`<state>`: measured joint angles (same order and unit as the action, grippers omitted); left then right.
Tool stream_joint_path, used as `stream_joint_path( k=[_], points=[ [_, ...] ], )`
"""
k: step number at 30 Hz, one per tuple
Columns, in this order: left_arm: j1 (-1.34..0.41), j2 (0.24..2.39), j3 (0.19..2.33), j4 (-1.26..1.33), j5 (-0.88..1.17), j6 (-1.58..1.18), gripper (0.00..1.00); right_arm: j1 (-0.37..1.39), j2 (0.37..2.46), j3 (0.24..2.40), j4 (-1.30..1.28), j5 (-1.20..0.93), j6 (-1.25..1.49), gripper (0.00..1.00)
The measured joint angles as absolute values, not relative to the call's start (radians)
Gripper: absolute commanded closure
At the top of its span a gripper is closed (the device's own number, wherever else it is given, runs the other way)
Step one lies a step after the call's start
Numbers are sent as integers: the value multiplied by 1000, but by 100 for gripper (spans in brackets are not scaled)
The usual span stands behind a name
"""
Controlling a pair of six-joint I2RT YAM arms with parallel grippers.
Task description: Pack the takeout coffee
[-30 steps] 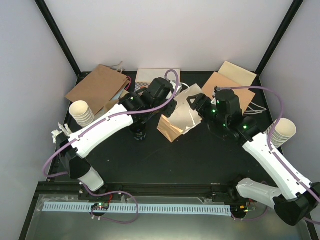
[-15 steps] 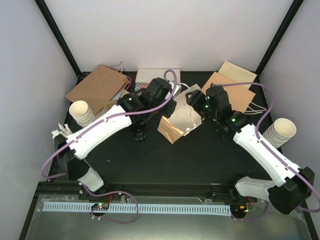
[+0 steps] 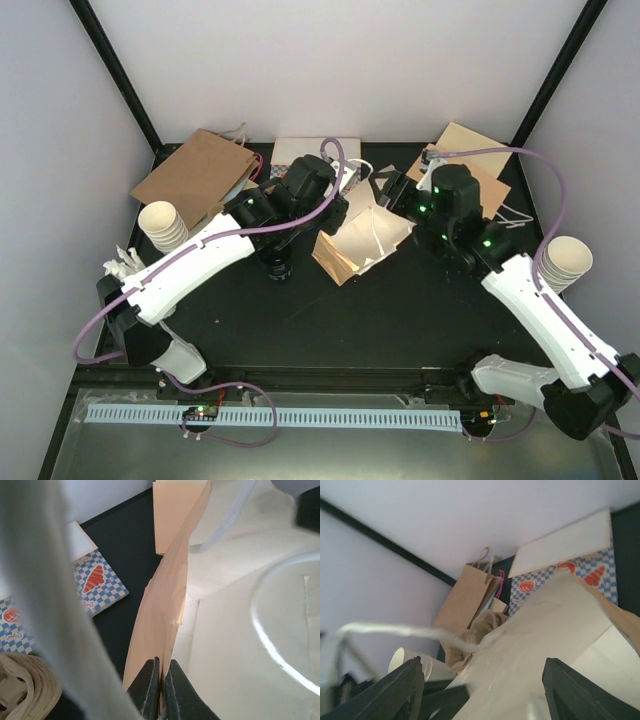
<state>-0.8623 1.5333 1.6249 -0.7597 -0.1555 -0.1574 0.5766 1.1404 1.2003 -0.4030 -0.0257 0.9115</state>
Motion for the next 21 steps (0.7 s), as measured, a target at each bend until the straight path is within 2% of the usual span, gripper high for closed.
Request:
stream_joint_path(
  k=[2,3,4,11,14,17,21],
  points=[
    [-862,1530,1621,-754,-160,-152,95,577,1103,1217,-429,-59,816,28],
    [-862,1530,1620,-752,-161,-149,95,577,1083,1221,-443,-75,773,21],
    [-862,1530,1619,-752,-162,-146,95,577,1062,1229,-466,-86,717,19],
    [-862,1522,1612,-750,-162,-125,95,576,1089,1470,-753,-56,404,17],
    [-862,1517,1612,-748,-162,-119,95,577,1129,1493,-835,-56,314,17],
    [-862,1513,1612,-746,-161,-109,95,577,1181,1494,-910,-73,250,24],
    [-862,1511,1612,-745,-161,-101,95,577,1268,1519,-987,-117,186,41]
  ],
)
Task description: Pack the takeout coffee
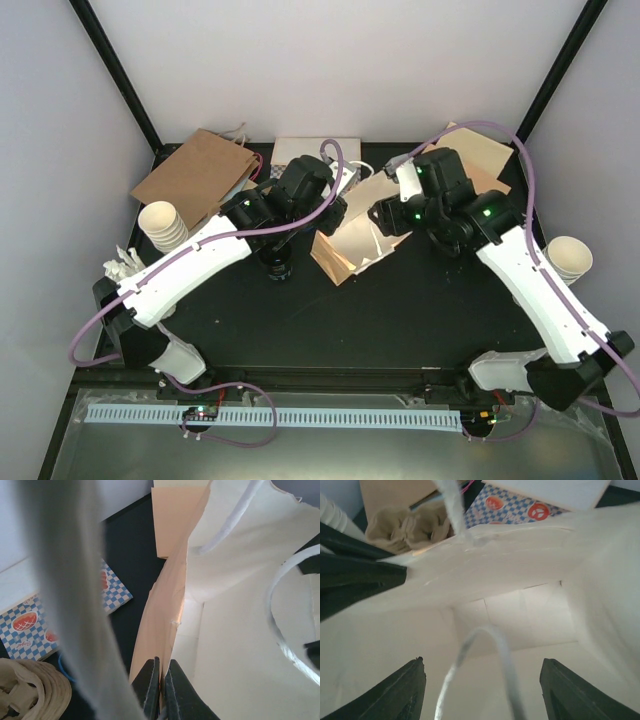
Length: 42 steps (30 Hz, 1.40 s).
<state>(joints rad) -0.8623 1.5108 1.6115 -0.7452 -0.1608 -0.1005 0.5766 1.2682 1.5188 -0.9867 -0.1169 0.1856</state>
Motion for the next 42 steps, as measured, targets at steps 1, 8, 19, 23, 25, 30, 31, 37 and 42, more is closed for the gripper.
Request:
stream_joint_path(
  k=[1,8,19,23,25,30,31,37,42],
  points=[
    [-862,1511,1612,-745,-161,-99,95,577,1286,1525,-997,-131,174,47],
    [-862,1511,1612,-743,-162,-85,95,577,1304,1530,-1023,-203,112,73],
    [-805,1561,1678,-762,-172,-58,95,577,1127,1394,-987,-454,84,71],
    [-776,1587,1717,-762,-172,-39,95,577,1102,1295,-987,-504,91,62],
    [-766,1590,1725,-764,-172,-31,95,577,1081,1251,-987,-519,99,55],
    [-760,1604,1744,-762,-171,-17,95,577,1026,1181,-984,-522,128,41],
    [-759,1606,1746,-759,-171,-16,95,577,1022,1171,-980,-510,139,39],
    [-750,1624,1747,-741,-142,-26,95,577,1002,1075,-936,-381,232,36],
    [-733,1636,1746,-718,-107,-56,95,577,970,1011,-906,-226,323,34]
  ],
)
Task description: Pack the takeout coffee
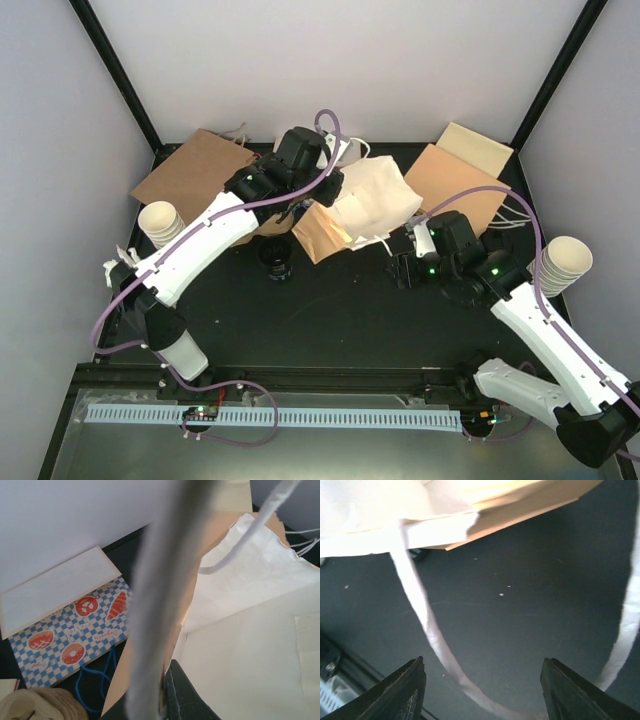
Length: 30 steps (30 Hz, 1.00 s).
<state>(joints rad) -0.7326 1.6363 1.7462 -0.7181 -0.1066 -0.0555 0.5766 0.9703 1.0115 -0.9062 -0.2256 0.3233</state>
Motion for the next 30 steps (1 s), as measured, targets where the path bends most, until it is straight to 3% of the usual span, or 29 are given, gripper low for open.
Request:
stream_joint_path(
  k=[8,17,30],
  points=[
    [-710,1639,1707,-643,-9,-92,95,577,932,988,-867,-158,358,12],
    [-708,1663,1669,-616,55,-114,88,577,923,1151,-849,-152,334,5],
    [-686,1674,1660,-607,81,-143,35,577,1019,1320,-858,-55,321,4]
  ],
)
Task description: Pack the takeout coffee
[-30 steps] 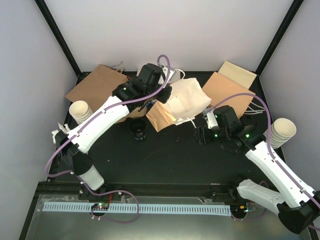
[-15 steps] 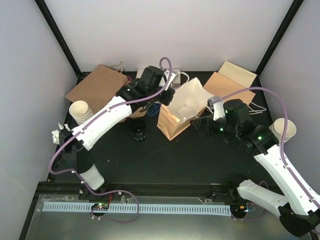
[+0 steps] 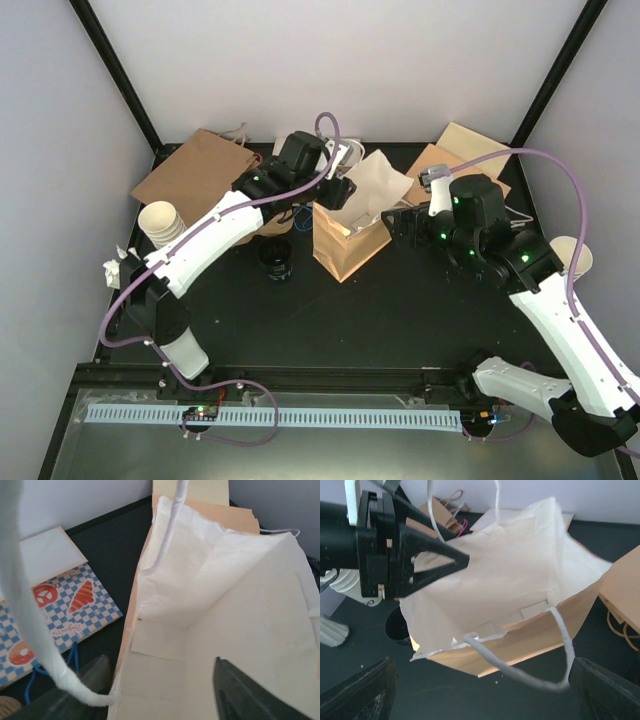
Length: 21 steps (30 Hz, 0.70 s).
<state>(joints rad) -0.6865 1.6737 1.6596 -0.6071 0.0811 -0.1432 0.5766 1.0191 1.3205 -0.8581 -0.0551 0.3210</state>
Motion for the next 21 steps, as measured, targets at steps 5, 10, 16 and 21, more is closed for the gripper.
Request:
stream_joint_path(
  k=[5,10,16,21],
  points=[
    [-684,1621,1654,-635,56,-133,22,577,1031,1387,-876,-19,287,4],
    [-682,1483,1627,-702,-8,-141,22,577,1029,1435,-885,9,260,4],
    [-671,1176,1404,-732,-81,-189,1,577,1015,1438,-892,12,247,4],
    [-589,1025,1183,-722,-121,-263,1,577,996,1428,-891,14,244,4]
  ],
)
